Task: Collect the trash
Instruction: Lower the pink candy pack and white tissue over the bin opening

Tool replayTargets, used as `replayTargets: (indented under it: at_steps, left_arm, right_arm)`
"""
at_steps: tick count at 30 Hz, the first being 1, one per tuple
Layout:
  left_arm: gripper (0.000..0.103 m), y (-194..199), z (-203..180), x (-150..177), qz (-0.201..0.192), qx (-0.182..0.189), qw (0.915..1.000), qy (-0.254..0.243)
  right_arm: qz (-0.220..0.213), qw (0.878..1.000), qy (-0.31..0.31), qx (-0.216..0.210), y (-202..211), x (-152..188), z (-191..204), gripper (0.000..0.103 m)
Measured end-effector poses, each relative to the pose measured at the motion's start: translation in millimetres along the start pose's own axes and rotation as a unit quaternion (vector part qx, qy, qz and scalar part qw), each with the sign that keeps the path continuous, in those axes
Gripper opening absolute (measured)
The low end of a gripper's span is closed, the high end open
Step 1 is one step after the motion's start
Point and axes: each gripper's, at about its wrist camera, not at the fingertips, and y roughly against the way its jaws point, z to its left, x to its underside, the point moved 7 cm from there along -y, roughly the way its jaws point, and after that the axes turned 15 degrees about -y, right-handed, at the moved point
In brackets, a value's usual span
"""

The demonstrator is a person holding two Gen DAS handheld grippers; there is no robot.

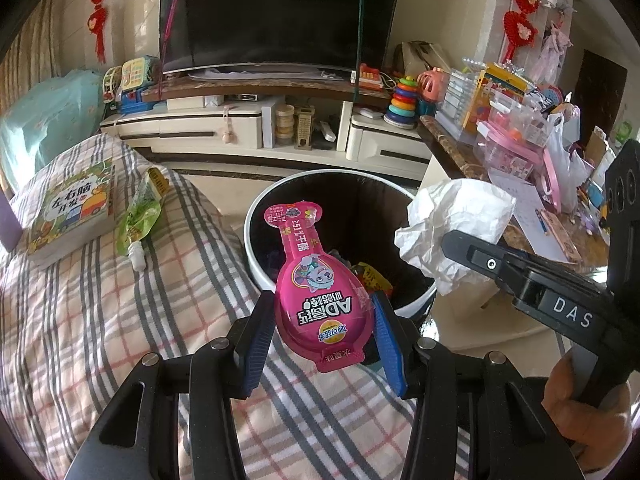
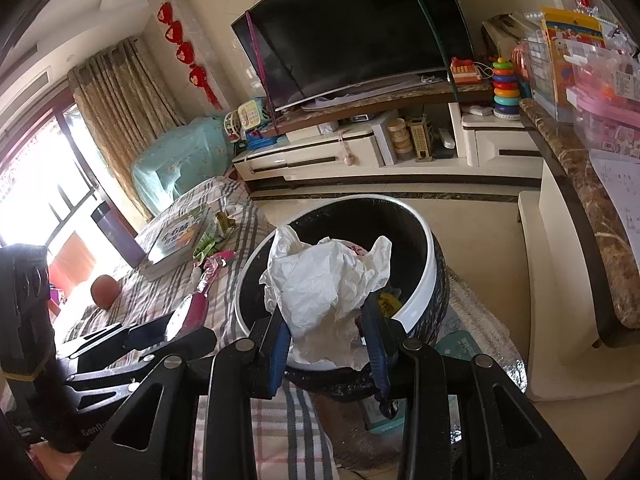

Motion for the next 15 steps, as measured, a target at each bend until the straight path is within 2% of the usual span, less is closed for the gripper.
replayTargets:
  at_steps: [15]
  left_arm:
    - [0.046, -22.5, 4.5, -16.7, 0.011, 0.005, 0.9999, 0.004]
  right_arm:
    - [0.007, 1.000, 0.008, 0.009, -15.6, -18.2, -1.5, 0.035]
